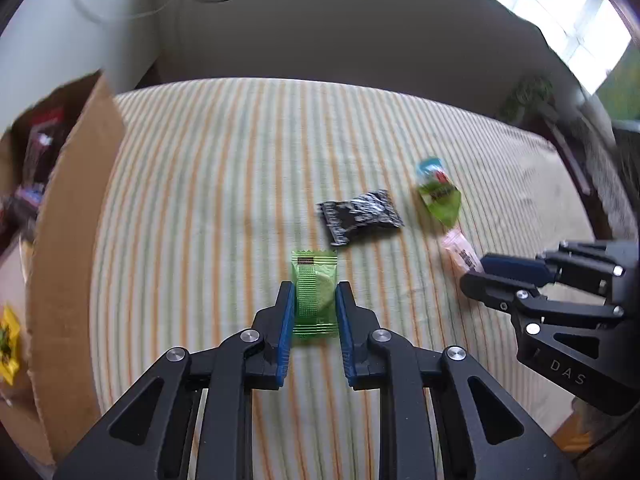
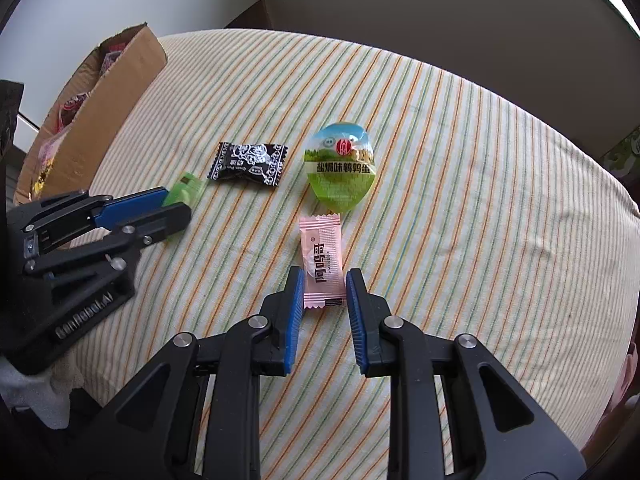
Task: Organize snacks
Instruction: 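Grasp the green square candy with the left tool while the right tool grasps the pink candy, then carry the green and pink candies into the box and open both tools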
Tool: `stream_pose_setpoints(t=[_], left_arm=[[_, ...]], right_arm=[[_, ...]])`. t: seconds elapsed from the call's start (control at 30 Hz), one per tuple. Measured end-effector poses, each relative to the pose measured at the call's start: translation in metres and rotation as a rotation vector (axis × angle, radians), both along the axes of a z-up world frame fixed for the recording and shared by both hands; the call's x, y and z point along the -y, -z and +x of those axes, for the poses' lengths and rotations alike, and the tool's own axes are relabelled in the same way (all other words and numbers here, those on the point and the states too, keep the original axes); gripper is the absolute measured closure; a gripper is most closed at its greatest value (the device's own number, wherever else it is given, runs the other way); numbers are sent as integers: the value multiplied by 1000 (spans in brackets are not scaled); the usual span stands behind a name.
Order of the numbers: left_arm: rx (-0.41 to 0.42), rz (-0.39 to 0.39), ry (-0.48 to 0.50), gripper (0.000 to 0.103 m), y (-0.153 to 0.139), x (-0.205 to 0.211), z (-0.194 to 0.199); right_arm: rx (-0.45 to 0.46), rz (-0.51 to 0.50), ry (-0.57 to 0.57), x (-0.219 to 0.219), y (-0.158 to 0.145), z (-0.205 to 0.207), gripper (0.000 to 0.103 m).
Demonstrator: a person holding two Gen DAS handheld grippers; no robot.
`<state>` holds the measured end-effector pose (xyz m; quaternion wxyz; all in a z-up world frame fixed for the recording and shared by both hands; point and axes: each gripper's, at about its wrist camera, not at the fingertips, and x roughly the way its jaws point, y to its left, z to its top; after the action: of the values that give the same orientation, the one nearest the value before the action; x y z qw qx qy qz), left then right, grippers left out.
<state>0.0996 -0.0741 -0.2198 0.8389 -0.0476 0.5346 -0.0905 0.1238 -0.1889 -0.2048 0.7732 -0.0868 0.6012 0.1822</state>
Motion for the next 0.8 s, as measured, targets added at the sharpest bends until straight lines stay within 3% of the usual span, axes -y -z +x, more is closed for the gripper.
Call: stream_pose_setpoints(t=[0.37,0.8], left_arm=[[56,-44,-42,84,-32,-28,-12],[134,-26,-133,84,-67,-89,-38]], right_arm=[[38,49,5,1,-32,-1,80],[120,91,-105,-57,-81,11,80]])
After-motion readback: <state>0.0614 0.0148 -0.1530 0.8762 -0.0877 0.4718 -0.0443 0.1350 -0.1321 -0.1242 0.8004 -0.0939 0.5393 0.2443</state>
